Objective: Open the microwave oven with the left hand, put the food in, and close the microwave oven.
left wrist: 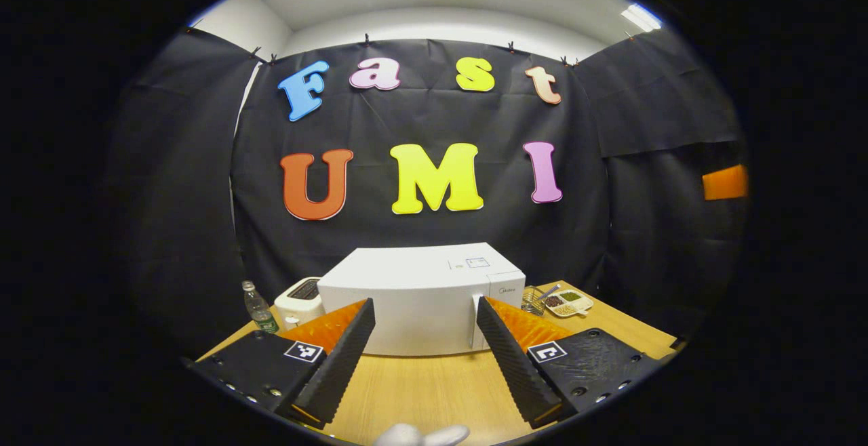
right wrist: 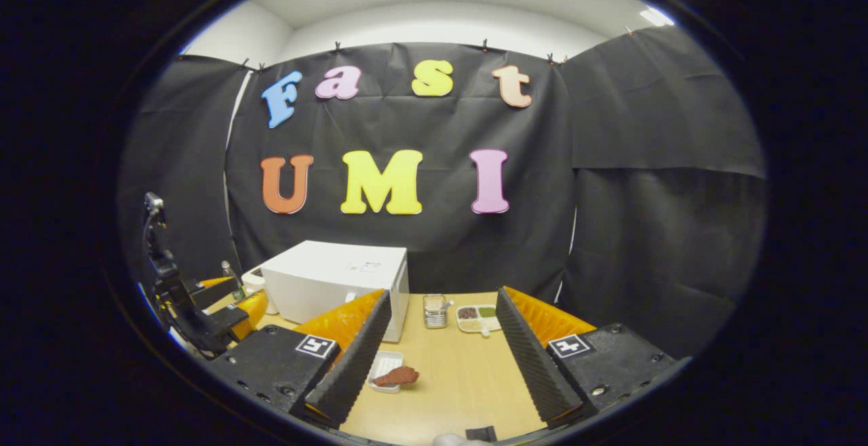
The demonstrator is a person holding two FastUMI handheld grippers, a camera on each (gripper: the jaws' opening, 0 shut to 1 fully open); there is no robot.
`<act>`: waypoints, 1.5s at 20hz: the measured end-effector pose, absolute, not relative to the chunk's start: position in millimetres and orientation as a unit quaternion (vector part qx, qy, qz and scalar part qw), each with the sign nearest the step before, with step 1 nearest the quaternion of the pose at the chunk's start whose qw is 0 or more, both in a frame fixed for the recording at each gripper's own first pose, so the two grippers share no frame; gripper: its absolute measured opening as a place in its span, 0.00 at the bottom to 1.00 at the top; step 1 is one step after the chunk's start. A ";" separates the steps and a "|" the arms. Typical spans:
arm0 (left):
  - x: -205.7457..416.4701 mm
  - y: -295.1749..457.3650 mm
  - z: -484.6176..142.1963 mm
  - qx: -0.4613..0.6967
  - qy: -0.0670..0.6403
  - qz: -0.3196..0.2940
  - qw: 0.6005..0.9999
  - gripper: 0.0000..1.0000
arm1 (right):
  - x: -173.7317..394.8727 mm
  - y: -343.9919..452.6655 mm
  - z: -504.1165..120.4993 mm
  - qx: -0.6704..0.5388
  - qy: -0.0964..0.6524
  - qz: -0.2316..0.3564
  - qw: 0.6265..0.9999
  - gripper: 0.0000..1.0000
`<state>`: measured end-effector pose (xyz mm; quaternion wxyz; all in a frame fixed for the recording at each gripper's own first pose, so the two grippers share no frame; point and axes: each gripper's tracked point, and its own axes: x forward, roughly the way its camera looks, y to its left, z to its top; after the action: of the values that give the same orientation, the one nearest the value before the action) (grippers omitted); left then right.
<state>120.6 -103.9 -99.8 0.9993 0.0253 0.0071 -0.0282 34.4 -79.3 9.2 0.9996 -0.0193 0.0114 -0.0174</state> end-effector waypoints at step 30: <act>328.7 -187.1 -254.2 0.005 0.107 -0.012 0.994 0.35 | 58.9 -167.6 -40.4 -0.030 0.093 -0.043 0.994 0.99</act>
<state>328.7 -187.1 -254.2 0.9942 0.0053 0.1066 -0.0123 58.9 -167.6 -40.4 0.9943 -0.0300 0.0931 -0.0426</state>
